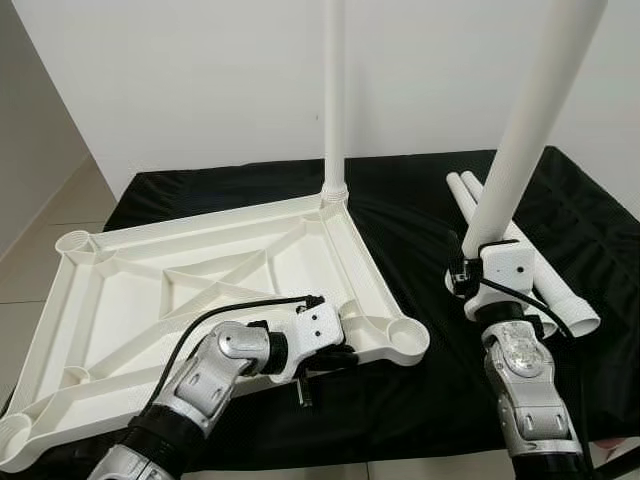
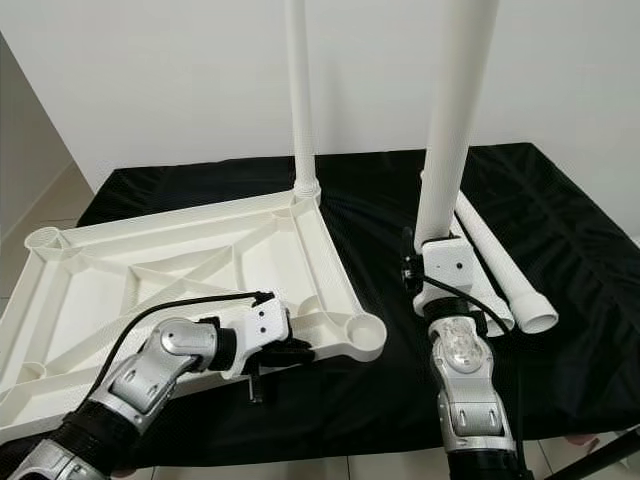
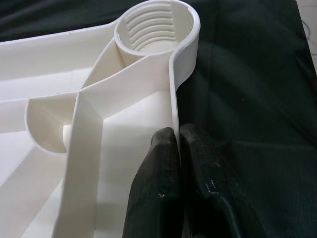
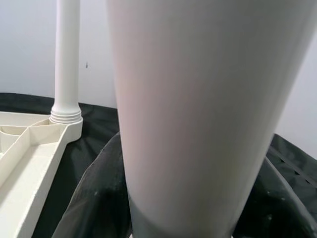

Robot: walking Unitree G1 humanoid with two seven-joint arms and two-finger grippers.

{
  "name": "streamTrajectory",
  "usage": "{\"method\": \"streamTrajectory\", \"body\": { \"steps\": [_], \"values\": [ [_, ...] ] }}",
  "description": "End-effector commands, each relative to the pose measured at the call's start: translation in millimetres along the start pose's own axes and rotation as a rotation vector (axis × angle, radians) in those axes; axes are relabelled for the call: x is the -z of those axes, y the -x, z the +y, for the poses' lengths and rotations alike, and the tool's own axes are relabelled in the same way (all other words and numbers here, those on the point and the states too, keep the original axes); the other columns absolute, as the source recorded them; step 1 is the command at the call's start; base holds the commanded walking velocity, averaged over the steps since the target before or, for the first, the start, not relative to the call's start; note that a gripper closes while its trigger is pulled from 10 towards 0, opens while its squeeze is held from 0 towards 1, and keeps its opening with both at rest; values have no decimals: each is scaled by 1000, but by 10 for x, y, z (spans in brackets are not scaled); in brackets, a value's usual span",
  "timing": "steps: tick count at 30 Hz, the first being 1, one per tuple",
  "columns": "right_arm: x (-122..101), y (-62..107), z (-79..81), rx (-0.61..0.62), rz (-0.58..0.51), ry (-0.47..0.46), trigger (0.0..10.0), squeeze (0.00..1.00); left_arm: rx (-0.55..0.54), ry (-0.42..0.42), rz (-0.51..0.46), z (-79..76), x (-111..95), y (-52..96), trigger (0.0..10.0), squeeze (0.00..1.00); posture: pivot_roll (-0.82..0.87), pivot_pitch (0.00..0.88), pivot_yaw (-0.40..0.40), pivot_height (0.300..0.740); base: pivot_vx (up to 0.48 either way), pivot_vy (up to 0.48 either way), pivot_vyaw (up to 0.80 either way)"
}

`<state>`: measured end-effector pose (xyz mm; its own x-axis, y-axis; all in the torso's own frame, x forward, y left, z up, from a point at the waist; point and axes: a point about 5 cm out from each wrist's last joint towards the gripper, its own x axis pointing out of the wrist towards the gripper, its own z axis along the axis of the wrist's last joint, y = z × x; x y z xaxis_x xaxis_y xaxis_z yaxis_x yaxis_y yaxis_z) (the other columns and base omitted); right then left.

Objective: Building children table

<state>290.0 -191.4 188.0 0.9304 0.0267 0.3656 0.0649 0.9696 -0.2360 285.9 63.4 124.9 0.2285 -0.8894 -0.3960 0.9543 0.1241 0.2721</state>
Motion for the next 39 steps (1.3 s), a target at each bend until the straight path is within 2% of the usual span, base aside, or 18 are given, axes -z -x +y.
{"method": "streamTrajectory", "body": {
  "steps": [1,6,7,8,9,14,15,18,23,24,28,33,37,39],
  "values": [
    [-31,6,-9,13,-11,-5,10000,0,-95,-22,51,87,81,98,10000,0,-140,38,120,740,0,0,0],
    [-33,0,-12,11,-12,-3,10000,0,-102,-31,92,113,158,196,10000,0,-137,37,117,740,0,0,0],
    [-34,-1,-13,11,-12,-3,10000,0,-104,-27,95,122,165,217,10000,886,-137,38,117,740,0,0,0],
    [-34,-1,-13,11,-12,-3,10000,0,-104,-27,95,122,165,217,10000,886,-137,38,117,740,0,0,0],
    [-34,0,-13,10,-12,-3,10000,0,-104,-18,89,129,157,233,10000,1000,-134,38,116,740,0,0,0],
    [-29,1,-8,6,-10,-3,10000,0,-119,-48,86,149,106,244,10000,1000,-131,40,114,740,0,0,0],
    [-30,0,-3,4,-10,-4,10000,0,-115,-64,77,147,65,236,10000,0,-132,42,111,740,0,0,0],
    [-31,-1,0,2,-10,-4,10000,0,-111,-73,70,145,37,230,10000,0,-132,42,111,740,0,0,0],
    [-34,-2,-13,2,-10,-1,10000,0,-95,-64,-7,137,-135,173,10000,0,-135,49,109,740,0,0,0],
    [-37,-1,-40,4,-9,4,10000,0,-72,-68,-54,111,-262,58,10000,0,-138,52,111,740,0,0,0],
    [-37,0,-43,5,-8,4,10000,0,-71,-66,-57,109,-273,41,10000,0,-138,52,111,740,0,0,0],
    [-41,11,-44,10,-8,3,10000,0,-40,-16,-85,9,-316,-127,10000,0,-145,53,115,740,0,0,0],
    [-40,15,-47,11,-6,5,10000,0,-45,-25,-67,-28,-276,-177,10000,0,-145,53,115,740,0,0,0],
    [-40,17,-54,12,-6,5,10000,0,-58,-33,-27,-23,-225,-183,10000,0,-145,53,115,740,0,0,0]
  ]
}}
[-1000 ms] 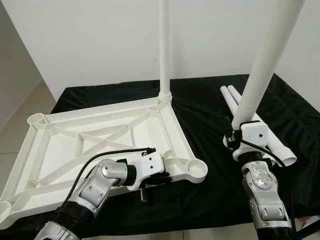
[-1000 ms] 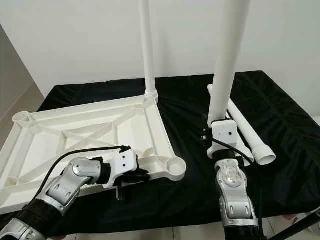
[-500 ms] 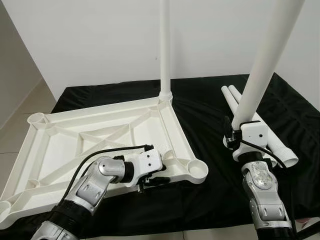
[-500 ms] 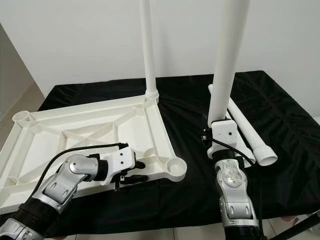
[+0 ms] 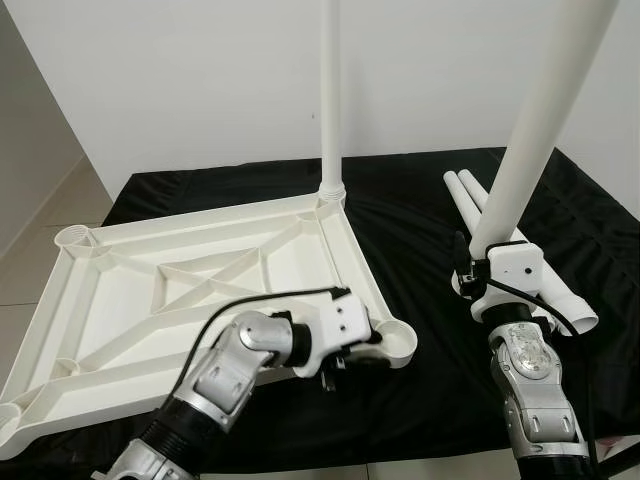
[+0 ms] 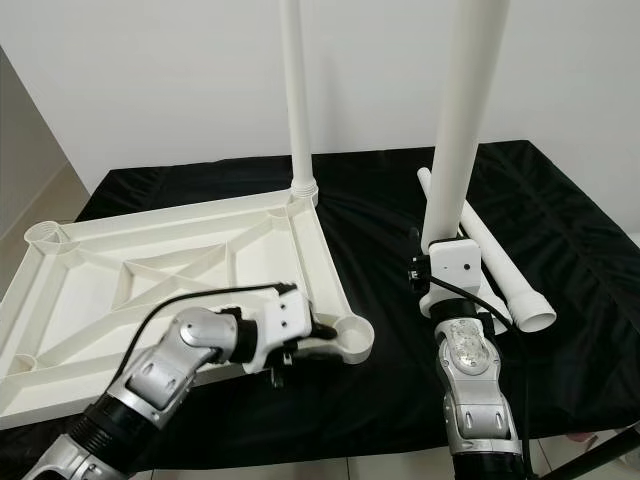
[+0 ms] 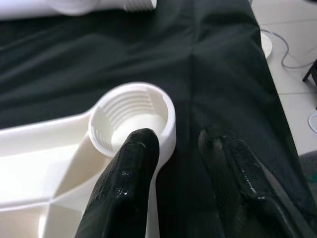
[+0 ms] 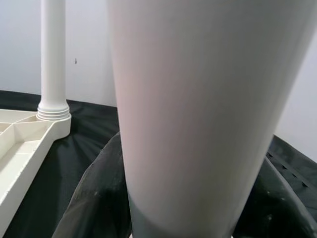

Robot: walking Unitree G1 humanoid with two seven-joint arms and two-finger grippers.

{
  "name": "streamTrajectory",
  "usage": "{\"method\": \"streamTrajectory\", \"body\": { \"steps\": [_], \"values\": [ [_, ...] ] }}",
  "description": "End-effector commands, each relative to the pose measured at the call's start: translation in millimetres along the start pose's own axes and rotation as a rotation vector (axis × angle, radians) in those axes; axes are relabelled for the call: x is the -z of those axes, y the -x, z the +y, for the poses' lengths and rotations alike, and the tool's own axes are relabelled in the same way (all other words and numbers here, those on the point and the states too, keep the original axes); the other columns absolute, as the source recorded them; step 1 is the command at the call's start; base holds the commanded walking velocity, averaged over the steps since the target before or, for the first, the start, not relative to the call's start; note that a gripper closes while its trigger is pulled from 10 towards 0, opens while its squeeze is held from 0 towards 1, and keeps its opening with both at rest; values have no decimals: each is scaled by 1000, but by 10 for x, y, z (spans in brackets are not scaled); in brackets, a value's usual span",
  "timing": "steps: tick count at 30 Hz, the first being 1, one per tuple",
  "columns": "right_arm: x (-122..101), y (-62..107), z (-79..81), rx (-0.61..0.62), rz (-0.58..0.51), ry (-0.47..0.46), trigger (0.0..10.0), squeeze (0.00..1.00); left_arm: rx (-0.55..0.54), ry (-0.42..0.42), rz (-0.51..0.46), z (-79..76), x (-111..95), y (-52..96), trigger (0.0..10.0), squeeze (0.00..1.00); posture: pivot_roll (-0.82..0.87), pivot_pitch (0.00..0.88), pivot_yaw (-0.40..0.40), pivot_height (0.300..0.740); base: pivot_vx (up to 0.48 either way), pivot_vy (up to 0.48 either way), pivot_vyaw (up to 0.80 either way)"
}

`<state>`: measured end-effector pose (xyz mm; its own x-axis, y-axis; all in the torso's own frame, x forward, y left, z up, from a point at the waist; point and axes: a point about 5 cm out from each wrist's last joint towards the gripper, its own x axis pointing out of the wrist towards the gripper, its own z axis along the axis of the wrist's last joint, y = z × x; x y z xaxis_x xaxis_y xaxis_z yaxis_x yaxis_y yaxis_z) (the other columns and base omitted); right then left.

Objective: Building children table

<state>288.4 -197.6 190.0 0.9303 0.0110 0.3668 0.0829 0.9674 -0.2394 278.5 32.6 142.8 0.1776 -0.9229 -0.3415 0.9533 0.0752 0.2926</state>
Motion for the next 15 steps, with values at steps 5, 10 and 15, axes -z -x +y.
{"method": "streamTrajectory", "body": {
  "steps": [5,10,15],
  "values": [
    [-43,4,11,-5,-11,-4,10000,0,-169,17,155,104,213,12,10000,0,-146,61,112,740,0,0,0],
    [-47,4,14,-5,-11,-5,10000,0,-188,17,164,128,212,10,10000,0,-148,62,113,740,0,0,0],
    [-51,7,13,-4,-11,-4,10000,0,-239,6,184,191,216,15,10000,0,-153,63,112,740,0,0,0]
  ]
}}
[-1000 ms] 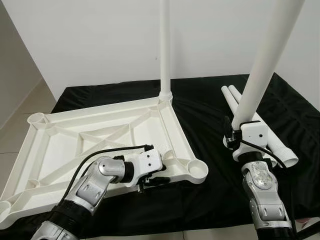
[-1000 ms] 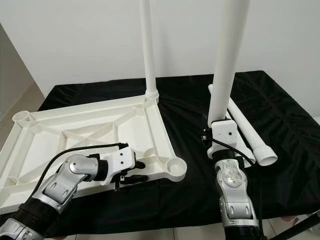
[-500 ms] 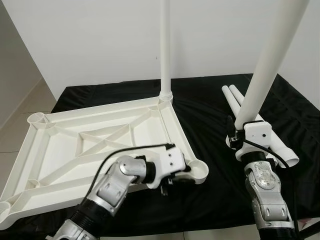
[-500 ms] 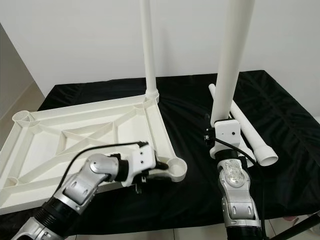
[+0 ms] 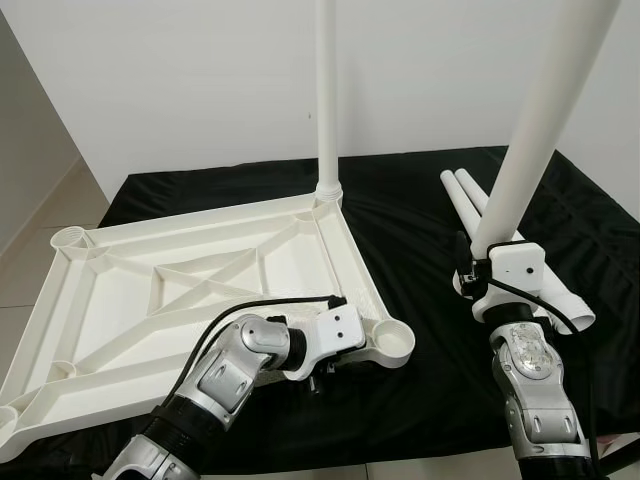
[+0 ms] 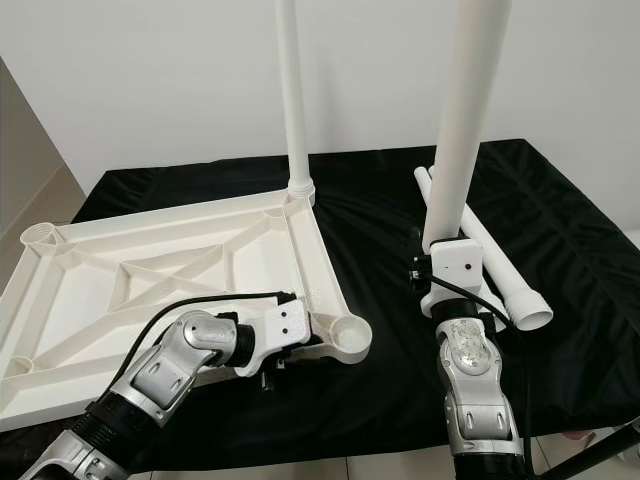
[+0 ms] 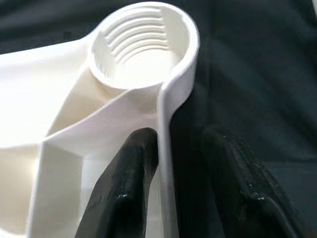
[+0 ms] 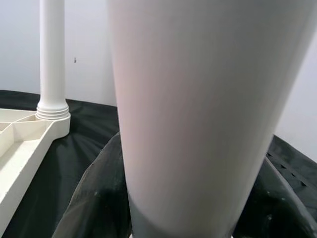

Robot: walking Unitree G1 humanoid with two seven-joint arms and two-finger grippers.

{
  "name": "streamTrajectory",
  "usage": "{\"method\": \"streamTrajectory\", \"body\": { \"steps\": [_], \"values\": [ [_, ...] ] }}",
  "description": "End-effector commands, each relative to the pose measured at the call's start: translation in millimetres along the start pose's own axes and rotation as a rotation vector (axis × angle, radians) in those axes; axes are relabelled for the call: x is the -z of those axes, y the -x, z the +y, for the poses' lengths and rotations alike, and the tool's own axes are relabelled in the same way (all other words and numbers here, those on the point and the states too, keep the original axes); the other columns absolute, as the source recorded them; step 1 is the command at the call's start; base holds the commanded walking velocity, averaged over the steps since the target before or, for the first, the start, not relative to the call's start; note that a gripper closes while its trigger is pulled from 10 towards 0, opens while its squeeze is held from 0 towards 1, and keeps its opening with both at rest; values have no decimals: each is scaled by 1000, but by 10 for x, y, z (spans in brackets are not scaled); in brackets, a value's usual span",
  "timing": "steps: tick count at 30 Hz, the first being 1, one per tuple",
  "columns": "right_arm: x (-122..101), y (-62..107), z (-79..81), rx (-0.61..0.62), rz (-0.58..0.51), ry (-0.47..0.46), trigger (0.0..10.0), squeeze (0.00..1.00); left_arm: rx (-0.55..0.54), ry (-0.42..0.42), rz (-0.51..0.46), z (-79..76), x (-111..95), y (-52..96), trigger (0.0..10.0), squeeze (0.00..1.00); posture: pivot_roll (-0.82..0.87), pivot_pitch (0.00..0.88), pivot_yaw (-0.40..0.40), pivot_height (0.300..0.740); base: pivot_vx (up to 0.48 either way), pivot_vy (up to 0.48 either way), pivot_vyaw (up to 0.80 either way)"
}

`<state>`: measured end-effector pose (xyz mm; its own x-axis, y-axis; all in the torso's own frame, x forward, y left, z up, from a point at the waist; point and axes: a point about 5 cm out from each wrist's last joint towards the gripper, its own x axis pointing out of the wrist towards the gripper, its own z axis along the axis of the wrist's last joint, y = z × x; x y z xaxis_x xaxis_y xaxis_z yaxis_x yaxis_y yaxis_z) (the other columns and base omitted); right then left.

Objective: Building children table

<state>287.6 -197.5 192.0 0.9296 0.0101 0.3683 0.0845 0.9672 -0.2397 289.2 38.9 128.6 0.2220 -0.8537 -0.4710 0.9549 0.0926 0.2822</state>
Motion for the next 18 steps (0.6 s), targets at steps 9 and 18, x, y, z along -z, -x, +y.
{"method": "streamTrajectory", "body": {
  "steps": [9,18],
  "values": [
    [-35,9,9,-6,-9,-3,10000,0,-295,21,73,205,109,40,10000,0,-159,65,109,740,0,0,0],
    [-41,20,15,-12,-7,-2,10000,0,-241,2,95,106,111,-52,4863,0,-172,67,108,740,0,0,0]
  ]
}}
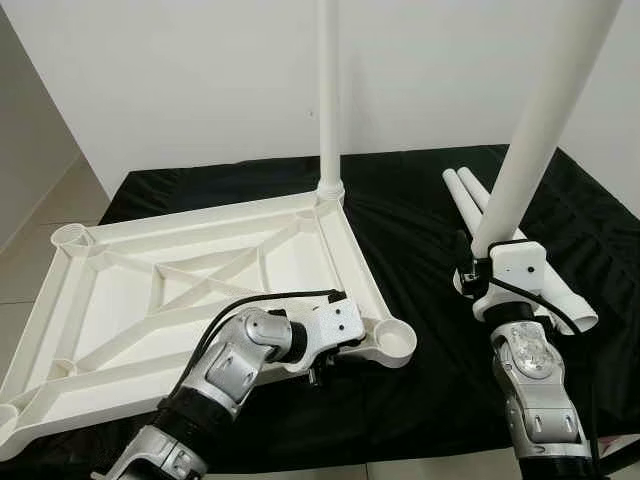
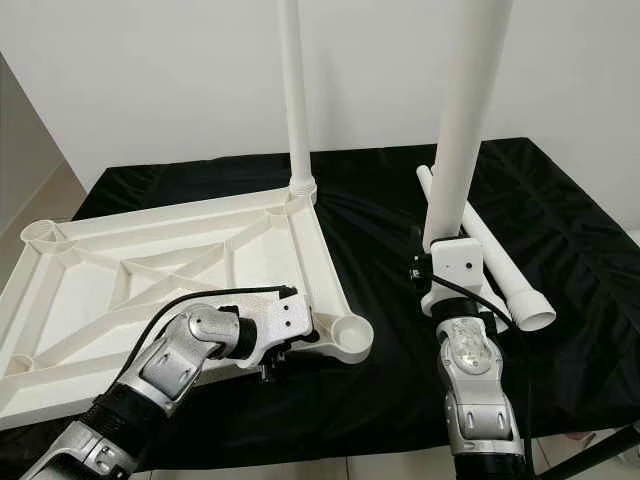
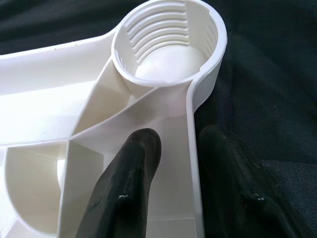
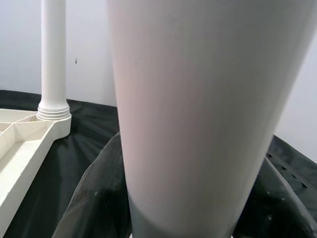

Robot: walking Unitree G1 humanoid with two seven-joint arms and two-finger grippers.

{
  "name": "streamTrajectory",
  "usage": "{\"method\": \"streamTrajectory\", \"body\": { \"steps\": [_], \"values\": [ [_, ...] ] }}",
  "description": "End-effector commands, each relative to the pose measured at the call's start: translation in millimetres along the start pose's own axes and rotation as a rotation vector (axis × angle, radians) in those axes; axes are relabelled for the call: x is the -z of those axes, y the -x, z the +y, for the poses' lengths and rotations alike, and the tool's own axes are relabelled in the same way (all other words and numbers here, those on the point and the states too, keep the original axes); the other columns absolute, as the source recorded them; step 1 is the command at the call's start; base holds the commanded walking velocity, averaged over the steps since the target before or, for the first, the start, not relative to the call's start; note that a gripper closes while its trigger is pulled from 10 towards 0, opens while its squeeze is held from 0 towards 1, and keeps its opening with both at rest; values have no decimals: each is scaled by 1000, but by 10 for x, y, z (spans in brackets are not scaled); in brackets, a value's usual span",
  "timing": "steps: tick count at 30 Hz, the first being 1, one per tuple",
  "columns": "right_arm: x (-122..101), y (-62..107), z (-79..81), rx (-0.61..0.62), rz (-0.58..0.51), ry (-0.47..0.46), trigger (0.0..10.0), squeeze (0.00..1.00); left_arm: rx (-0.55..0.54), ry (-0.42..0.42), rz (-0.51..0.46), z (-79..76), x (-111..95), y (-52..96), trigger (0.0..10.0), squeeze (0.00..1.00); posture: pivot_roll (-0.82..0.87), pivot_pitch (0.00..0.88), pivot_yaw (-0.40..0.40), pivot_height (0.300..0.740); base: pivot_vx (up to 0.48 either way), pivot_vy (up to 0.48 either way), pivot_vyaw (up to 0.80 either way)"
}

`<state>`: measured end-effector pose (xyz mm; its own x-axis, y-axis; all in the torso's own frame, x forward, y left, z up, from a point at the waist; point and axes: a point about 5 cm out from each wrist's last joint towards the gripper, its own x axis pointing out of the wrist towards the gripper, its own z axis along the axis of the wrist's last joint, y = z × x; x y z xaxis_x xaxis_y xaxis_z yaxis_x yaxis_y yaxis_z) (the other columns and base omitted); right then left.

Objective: Building children table

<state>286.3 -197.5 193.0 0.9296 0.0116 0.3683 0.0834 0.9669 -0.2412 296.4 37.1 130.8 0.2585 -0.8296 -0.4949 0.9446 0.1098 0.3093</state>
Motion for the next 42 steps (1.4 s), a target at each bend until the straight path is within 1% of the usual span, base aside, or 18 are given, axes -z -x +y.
{"method": "streamTrajectory", "body": {
  "steps": [1,3,4,6,11,12,13,14,16,19,21,25,28,30,34,38,39,42],
  "values": [
    [-28,14,15,-10,-6,-2,10000,0,-200,13,58,15,120,-44,4863,0,-172,67,108,740,0,0,0],
    [-28,14,15,-10,-6,-2,10000,0,-200,13,58,15,120,-44,4863,0,-172,67,108,740,0,0,0],
    [-28,18,8,-8,-5,0,10000,0,-193,24,63,3,130,-47,5608,0,-175,67,109,740,0,0,0],
    [-29,26,-1,-6,-5,3,10000,0,-194,35,77,-9,180,-40,0,0,-179,66,111,740,0,0,0],
    [-34,29,-3,-5,-6,1,10000,0,-199,49,103,-31,273,-29,0,0,-183,65,111,740,0,0,0],
    [-42,23,5,-12,-9,-4,10000,0,-202,58,120,-53,315,-24,1373,0,-186,66,110,740,0,0,0],
    [-48,17,14,-21,-11,-19,10000,0,-204,57,128,-63,332,-20,4706,0,-186,66,110,740,0,0,0],
    [-56,14,21,-31,-12,-35,10000,0,-208,55,137,-68,348,-15,10000,0,-185,67,109,740,0,0,0],
    [-61,13,25,-40,-12,-45,10000,0,-211,55,142,-71,357,-11,10000,0,-185,67,109,740,0,0,0],
    [-76,16,5,-80,-4,-118,10000,0,-230,60,167,-55,409,43,10000,0,-186,69,110,740,0,0,0],
    [-76,16,5,-80,-4,-118,10000,0,-230,60,167,-55,409,43,10000,0,-186,69,110,740,0,0,0],
    [-45,27,-43,-147,32,-163,10000,0,-264,57,184,-3,446,135,10000,0,-180,74,108,740,0,0,0],
    [9,52,-40,-249,78,-183,10000,0,-270,57,186,10,455,201,10000,0,-175,79,106,740,0,0,0],
    [9,52,-40,-249,78,-183,10000,0,-270,57,186,10,455,201,10000,0,-175,79,106,740,0,0,0],
    [34,94,39,-453,109,-194,10000,0,-284,45,194,34,458,297,10000,0,-168,79,98,740,0,0,0],
    [-4,93,71,-527,97,-213,10000,0,-291,43,197,40,455,334,10000,0,-164,80,92,740,0,0,0],
    [-55,89,113,-589,78,-236,10000,0,-295,44,196,37,449,358,10000,0,-161,82,85,740,0,0,0],
    [-109,84,173,-656,60,-257,10000,0,-300,47,196,30,449,377,10000,0,-160,83,81,740,0,0,0]
  ]
}}
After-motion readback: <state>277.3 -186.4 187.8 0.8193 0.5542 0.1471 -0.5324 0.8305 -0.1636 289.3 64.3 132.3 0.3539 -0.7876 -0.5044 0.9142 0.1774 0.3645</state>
